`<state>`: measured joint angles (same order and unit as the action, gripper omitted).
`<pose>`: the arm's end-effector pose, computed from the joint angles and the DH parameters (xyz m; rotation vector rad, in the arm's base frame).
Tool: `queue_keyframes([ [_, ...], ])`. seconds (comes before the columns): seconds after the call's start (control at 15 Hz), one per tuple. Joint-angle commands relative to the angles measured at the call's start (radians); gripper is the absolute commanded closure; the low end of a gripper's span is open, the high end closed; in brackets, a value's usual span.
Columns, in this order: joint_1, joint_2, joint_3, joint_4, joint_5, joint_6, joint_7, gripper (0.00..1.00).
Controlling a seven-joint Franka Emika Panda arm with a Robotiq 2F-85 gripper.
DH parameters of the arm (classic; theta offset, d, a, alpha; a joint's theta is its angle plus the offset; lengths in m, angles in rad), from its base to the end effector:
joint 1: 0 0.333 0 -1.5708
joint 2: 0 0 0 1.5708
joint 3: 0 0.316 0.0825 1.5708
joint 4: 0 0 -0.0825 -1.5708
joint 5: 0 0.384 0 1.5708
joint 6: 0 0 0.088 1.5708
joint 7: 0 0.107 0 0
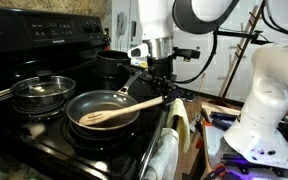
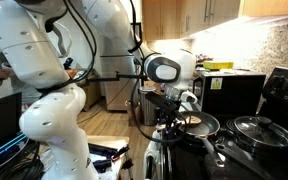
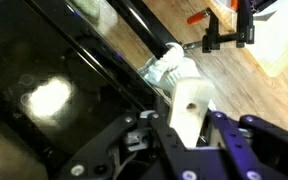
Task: Remove the wooden spatula from the pan and put it in the pot
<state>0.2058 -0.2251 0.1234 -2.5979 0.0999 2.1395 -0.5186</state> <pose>0.3750 0.1308 0.3157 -2.8218 -1.1562 0.3491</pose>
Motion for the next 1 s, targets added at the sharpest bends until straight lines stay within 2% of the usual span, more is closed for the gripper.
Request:
queue_keyframes([
  [0.0,0.013,-0.062,-0.005,-0.045,0.017,0.02,0.02,0.97],
  [0.13,0.013,-0.087,-0.012,-0.056,0.03,0.021,0.015,1.0],
  [0.87,0.01,-0.23,-0.097,-0.075,0.04,-0.019,0.003,0.99],
  [0.93,0.01,-0.231,-0.1,-0.074,0.037,-0.021,0.009,0.71],
])
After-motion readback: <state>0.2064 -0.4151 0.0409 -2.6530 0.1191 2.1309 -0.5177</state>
